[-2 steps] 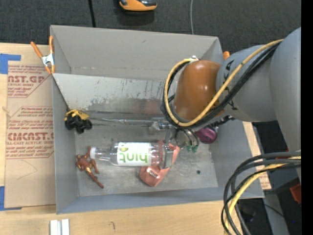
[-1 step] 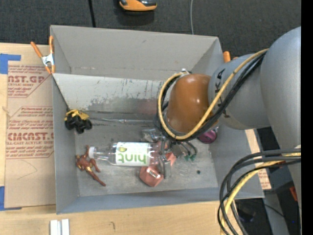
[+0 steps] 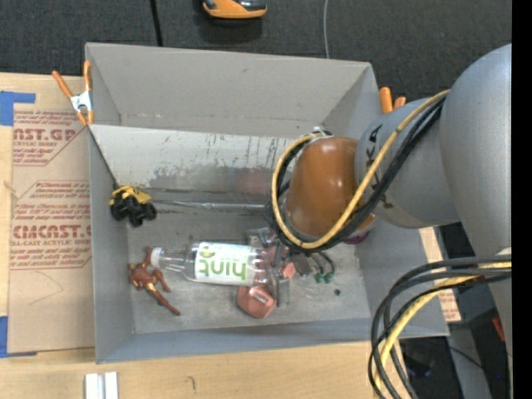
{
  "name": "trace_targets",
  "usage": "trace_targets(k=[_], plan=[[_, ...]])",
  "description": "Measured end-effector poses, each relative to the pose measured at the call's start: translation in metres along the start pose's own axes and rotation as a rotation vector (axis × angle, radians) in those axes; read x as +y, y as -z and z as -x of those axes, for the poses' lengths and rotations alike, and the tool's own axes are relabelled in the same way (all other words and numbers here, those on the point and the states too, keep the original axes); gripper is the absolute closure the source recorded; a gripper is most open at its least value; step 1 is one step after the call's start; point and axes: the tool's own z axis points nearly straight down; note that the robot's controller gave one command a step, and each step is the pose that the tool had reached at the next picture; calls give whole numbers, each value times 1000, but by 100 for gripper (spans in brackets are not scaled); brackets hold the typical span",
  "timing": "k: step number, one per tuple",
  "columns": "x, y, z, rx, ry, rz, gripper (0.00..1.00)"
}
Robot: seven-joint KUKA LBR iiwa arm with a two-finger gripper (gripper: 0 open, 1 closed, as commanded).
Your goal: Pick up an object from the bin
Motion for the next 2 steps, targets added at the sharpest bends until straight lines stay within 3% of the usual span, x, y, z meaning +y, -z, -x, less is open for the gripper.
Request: trace_targets(k=[1,2], plan=[[0,0,0,0,0,0,100],[9,35,3,25,1,4,100]])
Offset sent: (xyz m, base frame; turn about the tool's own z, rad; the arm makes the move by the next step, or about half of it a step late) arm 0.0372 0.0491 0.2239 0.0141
